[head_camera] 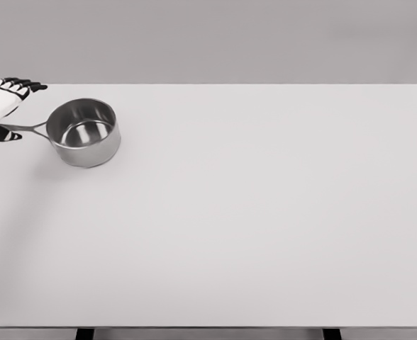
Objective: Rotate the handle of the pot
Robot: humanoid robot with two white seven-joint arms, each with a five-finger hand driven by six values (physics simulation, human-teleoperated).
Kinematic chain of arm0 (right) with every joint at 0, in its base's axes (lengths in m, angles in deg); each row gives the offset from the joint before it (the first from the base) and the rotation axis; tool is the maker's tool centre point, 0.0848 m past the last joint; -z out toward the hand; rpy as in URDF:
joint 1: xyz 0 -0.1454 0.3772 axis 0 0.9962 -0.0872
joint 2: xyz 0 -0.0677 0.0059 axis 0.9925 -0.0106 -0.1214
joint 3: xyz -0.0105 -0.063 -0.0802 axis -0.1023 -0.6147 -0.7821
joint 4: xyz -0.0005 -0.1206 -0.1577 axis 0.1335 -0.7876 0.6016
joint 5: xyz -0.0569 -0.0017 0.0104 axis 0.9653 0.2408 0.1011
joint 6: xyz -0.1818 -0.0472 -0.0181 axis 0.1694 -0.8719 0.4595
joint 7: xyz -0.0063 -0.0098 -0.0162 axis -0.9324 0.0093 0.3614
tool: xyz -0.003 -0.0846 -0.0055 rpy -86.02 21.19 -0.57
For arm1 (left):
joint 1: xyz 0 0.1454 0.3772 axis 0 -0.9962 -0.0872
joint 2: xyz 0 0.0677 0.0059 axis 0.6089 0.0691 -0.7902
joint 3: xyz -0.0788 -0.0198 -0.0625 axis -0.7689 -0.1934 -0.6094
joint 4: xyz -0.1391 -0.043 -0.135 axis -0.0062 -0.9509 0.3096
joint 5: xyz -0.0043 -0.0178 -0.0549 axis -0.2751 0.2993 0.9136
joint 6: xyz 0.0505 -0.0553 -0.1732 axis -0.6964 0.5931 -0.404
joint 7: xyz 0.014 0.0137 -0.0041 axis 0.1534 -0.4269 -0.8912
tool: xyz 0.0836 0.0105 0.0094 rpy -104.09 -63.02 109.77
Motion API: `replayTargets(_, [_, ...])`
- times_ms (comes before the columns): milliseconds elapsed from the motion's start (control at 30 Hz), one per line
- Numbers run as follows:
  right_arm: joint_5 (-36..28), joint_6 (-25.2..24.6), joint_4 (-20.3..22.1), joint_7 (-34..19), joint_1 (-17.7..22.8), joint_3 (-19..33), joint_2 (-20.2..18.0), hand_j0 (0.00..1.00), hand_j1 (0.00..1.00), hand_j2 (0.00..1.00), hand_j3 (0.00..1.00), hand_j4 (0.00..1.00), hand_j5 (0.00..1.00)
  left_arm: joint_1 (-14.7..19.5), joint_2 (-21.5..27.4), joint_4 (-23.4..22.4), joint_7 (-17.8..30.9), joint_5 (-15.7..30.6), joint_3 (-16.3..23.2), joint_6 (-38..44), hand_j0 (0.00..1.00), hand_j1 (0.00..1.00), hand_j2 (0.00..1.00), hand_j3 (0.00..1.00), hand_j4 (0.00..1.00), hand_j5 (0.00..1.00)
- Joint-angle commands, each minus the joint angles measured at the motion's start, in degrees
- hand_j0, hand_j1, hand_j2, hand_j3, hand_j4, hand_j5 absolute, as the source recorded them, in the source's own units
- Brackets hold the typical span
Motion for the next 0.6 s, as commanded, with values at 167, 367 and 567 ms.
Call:
replayTargets(167, [0.0,0.0,0.0,0.0,0.0,0.0,0.0,1.0,1.0,1.0,1.0,1.0,1.0,0.4,-0.8,-0.7,0.0,-0.9,-0.1,0.0,1.0,1.0,1.0,1.0,1.0,1.0])
replayTargets(367, [0.0,0.0,0.0,0.0,0.0,0.0,0.0,1.0,1.0,1.0,1.0,1.0,1.0,1.1,-0.8,-1.4,0.0,-1.0,-0.1,0.0,1.0,1.0,1.0,1.0,1.0,1.0])
replayTargets(567, [0.0,0.0,0.0,0.0,0.0,0.0,0.0,1.0,1.0,1.0,1.0,1.0,1.0,1.2,-0.9,-1.4,0.0,-1.1,-0.1,0.0,1.0,1.0,1.0,1.0,1.0,1.0])
